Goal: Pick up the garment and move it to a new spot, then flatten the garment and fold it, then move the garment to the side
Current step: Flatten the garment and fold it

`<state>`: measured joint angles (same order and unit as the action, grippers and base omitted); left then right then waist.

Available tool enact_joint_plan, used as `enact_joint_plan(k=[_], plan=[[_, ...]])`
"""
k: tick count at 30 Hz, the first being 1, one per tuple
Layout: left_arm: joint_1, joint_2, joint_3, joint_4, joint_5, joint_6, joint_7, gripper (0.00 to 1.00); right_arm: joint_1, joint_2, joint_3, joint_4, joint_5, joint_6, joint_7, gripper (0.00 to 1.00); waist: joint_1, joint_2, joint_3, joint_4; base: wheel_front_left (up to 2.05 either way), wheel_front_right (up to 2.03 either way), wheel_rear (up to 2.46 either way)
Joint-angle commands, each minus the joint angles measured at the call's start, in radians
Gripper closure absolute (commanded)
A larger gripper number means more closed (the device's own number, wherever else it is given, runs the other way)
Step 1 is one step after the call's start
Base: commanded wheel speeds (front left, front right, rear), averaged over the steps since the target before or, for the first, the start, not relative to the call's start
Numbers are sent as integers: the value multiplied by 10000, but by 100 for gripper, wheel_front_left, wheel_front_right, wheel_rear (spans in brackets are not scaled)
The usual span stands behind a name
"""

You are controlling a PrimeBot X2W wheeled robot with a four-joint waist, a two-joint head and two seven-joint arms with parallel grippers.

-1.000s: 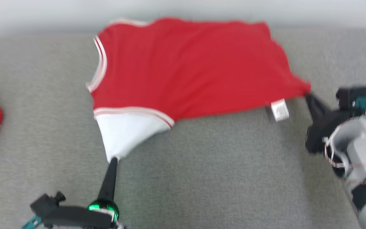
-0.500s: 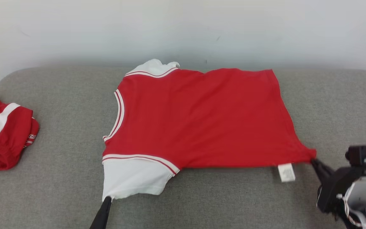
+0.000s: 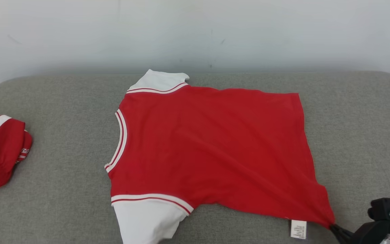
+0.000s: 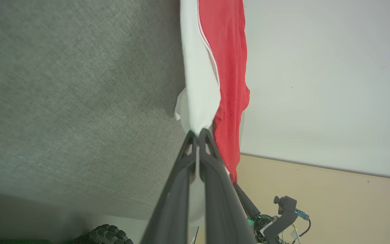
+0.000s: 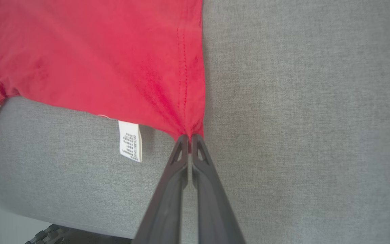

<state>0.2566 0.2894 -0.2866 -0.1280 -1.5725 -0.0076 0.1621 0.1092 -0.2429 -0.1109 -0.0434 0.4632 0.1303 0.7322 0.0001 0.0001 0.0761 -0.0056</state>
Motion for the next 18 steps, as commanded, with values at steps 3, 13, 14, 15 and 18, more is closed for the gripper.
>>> enact_joint_plan(k=[3,13,14,15,18], plan=[[456,183,223,-459,-367,24,141,100,264,169,-428,-513,-332,10,35,100,-1,-1,2,-118,0,0,0],[1660,1050,973,-1720,-1070,121,611,100,122,565,-663,-602,-893,10,-305,100,-1,-1,112,-233,0,0,0],[1637,1055,1028,-1718,-995,220,486,100,67,600,-688,-583,-902,10,-358,100,-1,-1,150,-221,0,0,0],[1541,928,1034,-1814,-1080,156,460,100,0,623,-676,-587,-935,10,-458,100,-1,-1,175,-208,0,0,0],[1111,623,1198,-2055,-1414,-247,347,100,-227,635,-742,-587,-990,10,-933,100,-1,-1,271,-168,0,0,0]])
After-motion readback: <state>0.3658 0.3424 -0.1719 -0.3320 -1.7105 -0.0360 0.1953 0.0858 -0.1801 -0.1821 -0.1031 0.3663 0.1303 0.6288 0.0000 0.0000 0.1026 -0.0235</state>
